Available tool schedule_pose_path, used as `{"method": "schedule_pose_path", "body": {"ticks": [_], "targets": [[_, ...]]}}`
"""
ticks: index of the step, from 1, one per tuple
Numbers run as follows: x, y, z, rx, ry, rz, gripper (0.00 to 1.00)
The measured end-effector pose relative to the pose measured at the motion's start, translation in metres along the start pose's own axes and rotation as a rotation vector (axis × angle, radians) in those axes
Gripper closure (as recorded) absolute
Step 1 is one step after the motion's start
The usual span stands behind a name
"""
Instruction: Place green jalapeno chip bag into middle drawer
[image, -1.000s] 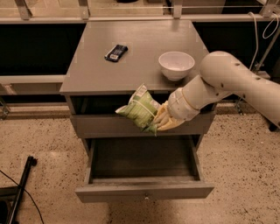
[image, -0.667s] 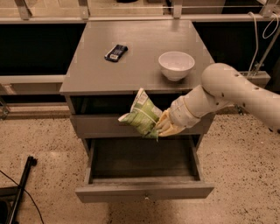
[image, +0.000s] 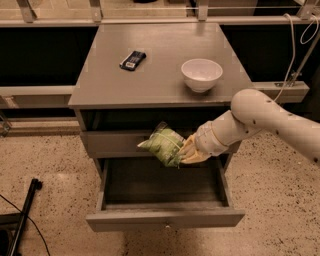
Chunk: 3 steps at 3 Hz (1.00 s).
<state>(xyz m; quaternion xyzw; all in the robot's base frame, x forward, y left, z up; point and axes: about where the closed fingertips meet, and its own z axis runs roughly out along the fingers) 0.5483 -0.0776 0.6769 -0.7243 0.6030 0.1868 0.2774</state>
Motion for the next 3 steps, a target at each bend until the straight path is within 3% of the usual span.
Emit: {"method": "schedule_pose_path", "body": {"ticks": [2, 3], "targets": [[0.016, -0.002, 0.015, 0.007, -0.001, 0.051, 1.00], [0.039, -0.002, 0.035, 0.064, -0.038, 0.092, 1.00]]}}
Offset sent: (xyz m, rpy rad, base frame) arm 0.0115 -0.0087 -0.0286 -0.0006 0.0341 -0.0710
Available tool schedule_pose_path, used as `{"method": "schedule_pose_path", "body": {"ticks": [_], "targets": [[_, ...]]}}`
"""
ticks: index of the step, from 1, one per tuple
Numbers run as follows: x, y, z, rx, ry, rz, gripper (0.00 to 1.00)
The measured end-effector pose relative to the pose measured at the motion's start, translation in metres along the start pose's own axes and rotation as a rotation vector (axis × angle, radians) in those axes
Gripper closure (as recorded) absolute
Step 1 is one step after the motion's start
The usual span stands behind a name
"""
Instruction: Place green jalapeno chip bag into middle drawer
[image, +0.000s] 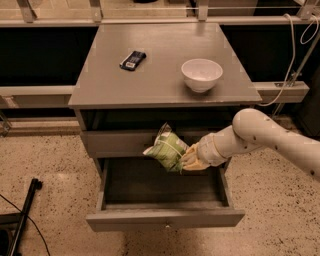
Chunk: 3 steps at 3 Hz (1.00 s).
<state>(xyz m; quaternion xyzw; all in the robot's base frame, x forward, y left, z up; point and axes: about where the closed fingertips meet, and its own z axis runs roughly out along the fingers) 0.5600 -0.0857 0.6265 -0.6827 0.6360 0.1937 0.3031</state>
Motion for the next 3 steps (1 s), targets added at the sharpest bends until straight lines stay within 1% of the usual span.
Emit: {"method": "schedule_pose_path", "body": {"ticks": [1, 2, 3], "targets": [[0.002, 0.001, 0.002, 0.001, -0.001, -0.007, 1.00], [0.023, 0.000, 0.012, 0.031, -0.010, -0.045, 1.00], [0.056, 0.006, 0.019, 0.061, -0.028, -0.068, 1.00]]}}
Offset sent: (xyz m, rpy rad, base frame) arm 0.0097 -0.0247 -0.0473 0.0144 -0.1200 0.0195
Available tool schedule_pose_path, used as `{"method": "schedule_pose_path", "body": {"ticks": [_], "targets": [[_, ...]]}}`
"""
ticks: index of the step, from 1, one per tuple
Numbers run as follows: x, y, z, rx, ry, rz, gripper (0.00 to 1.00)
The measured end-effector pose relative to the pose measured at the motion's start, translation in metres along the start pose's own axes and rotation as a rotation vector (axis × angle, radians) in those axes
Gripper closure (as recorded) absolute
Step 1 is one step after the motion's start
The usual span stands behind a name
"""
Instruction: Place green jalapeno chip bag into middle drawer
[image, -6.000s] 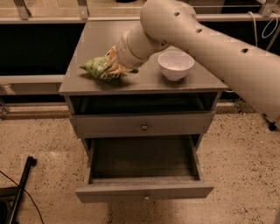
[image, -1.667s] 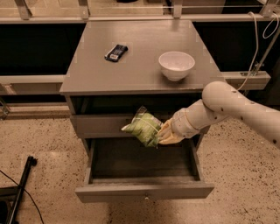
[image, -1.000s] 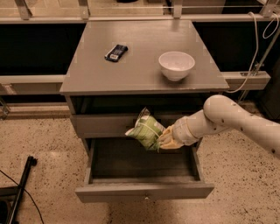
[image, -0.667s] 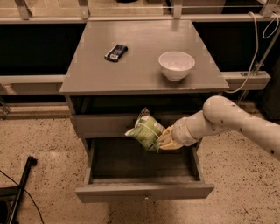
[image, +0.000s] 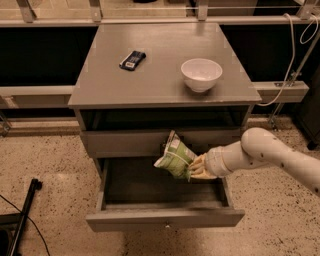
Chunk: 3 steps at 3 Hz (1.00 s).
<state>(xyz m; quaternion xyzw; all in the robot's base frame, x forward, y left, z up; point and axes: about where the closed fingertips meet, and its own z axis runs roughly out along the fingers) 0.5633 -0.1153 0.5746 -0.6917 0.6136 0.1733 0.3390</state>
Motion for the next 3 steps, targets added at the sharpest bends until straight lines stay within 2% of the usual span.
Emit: {"method": "schedule_pose_path", "body": {"ticks": [2, 3], "targets": [[0.060, 0.014, 0.017, -0.001, 0.043, 0.044, 0.98], [0.070, 0.015, 0.022, 0.002, 0.045, 0.059, 0.75]]}}
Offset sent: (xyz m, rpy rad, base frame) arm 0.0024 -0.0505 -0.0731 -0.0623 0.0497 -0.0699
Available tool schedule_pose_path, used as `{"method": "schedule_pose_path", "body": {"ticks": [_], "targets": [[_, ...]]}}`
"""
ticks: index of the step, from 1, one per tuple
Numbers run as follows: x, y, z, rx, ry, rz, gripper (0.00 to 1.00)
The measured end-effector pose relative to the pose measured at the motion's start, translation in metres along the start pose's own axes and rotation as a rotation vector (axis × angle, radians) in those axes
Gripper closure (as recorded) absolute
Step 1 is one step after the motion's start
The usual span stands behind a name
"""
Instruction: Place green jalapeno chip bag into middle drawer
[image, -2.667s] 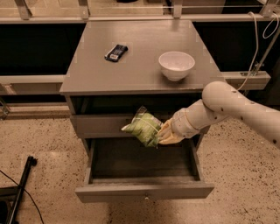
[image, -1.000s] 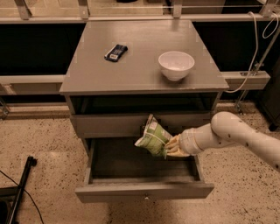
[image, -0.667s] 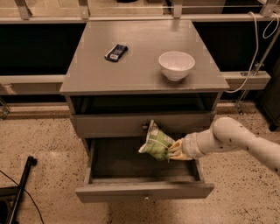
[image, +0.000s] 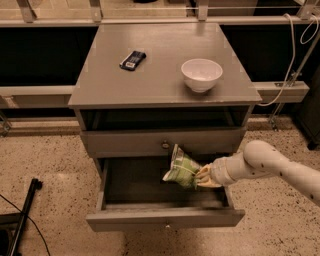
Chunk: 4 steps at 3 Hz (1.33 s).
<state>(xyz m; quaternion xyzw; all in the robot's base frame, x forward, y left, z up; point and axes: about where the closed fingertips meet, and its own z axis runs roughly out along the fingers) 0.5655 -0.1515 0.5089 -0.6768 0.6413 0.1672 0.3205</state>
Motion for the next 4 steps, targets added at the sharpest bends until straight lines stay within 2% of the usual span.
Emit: {"method": "schedule_pose_path", "body": {"ticks": [1, 2, 3, 4], "targets": [[0.0080, 0.0013, 0.0082, -0.009, 0.008, 0.011, 0.50], [0.0142, 0.0031, 0.0119, -0.011, 0.010, 0.017, 0.22], [0.0142, 0.0031, 0.0119, -0.011, 0.010, 0.017, 0.01], [0.0142, 0.0031, 0.0120, -0.011, 0.009, 0.017, 0.00]]}}
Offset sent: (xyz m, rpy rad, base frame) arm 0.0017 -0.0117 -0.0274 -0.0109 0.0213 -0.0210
